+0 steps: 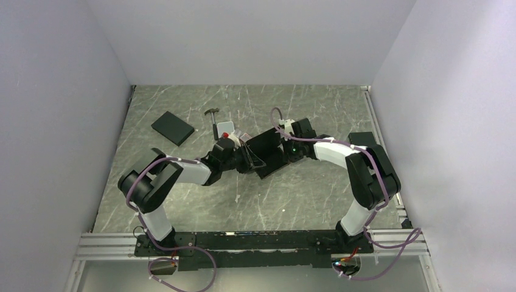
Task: Fold the paper box
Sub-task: Fold the paper box at the center of the board.
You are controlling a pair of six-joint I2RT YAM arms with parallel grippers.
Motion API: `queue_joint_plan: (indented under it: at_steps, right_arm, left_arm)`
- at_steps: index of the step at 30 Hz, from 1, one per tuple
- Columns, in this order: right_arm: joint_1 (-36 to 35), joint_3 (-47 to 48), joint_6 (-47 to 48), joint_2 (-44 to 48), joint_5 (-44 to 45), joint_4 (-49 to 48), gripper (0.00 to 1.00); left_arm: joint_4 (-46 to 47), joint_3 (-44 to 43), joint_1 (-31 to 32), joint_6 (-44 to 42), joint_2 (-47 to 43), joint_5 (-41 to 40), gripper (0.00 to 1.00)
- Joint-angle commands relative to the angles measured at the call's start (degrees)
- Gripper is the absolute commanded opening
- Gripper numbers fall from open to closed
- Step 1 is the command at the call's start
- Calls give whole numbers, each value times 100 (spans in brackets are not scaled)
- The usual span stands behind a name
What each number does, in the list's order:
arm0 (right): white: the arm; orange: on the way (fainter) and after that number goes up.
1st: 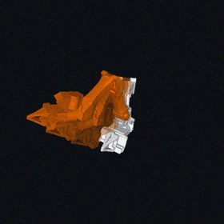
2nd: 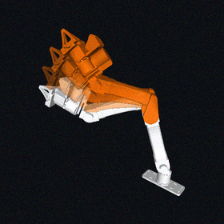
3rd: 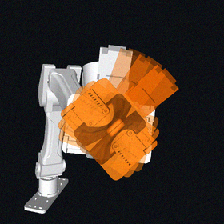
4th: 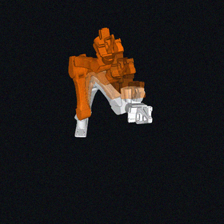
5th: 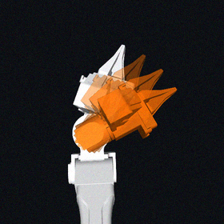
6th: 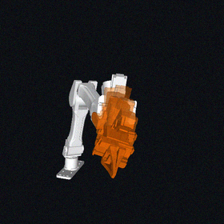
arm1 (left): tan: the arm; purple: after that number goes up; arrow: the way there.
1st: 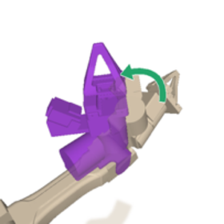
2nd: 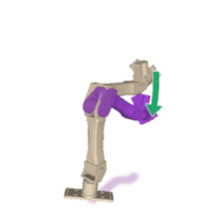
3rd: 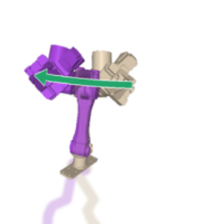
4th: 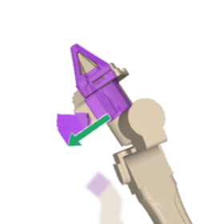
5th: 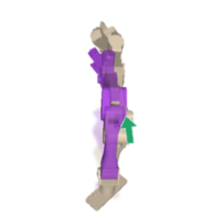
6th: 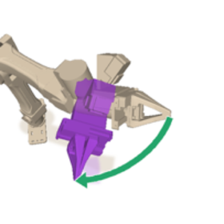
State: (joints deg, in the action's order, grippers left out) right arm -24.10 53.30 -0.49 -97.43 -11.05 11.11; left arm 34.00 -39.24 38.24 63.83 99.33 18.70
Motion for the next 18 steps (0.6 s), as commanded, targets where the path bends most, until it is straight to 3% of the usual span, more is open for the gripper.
queue_joint_plan:
  at_steps: [1,6,14,18]
  right_arm:
    - [-25,172,-109,57,-187,-110,0]
    - [-25,176,-100,58,-180,-109,0]
    - [-25,181,-91,68,-177,-101,0]
    - [-25,181,-91,70,-177,-101,0]
  left_arm:
    - [-646,-197,12,-212,-194,-278,25]
    - [-1856,-672,17,-356,-146,-473,21]
    - [-2603,-1204,41,-529,-172,-521,21]
    - [-3667,-1652,36,-710,-132,-583,18]
